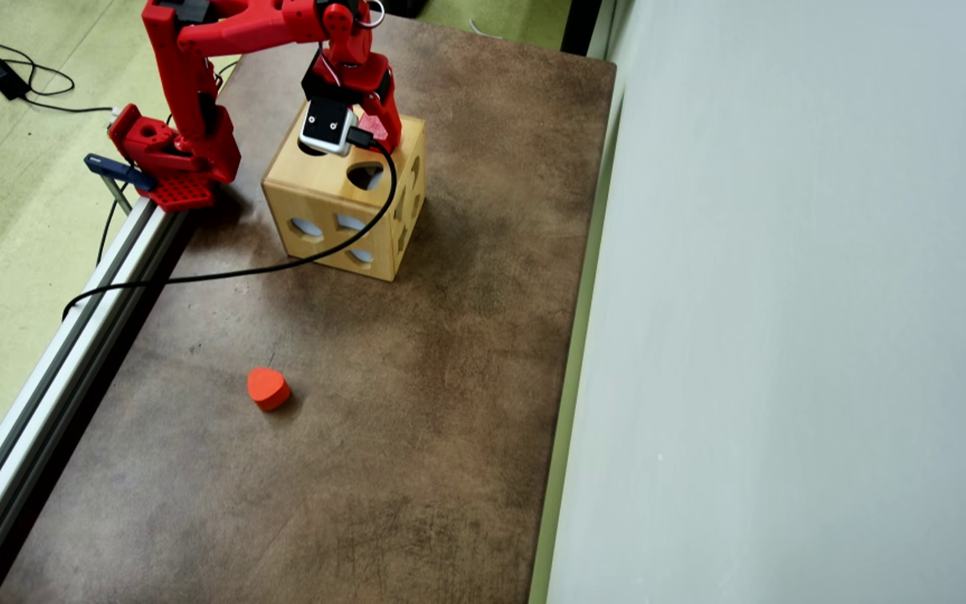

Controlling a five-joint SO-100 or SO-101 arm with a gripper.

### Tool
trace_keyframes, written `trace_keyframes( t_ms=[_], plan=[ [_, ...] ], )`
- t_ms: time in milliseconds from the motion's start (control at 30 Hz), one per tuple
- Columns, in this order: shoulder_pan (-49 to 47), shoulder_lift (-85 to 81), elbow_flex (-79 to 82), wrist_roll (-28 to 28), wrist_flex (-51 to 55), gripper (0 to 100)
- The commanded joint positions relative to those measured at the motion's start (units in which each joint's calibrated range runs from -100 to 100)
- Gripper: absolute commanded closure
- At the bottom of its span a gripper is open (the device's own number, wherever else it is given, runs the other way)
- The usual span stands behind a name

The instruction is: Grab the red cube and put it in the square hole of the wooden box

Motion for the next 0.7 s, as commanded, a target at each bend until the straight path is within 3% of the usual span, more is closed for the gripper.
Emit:
trace_keyframes(
  t_ms=[0,667],
  plan=[
    [-0.46,-6.66,-0.75,-0.05,-0.15,58],
    [0.13,-68.23,-0.12,0.49,-0.15,58]
  ],
)
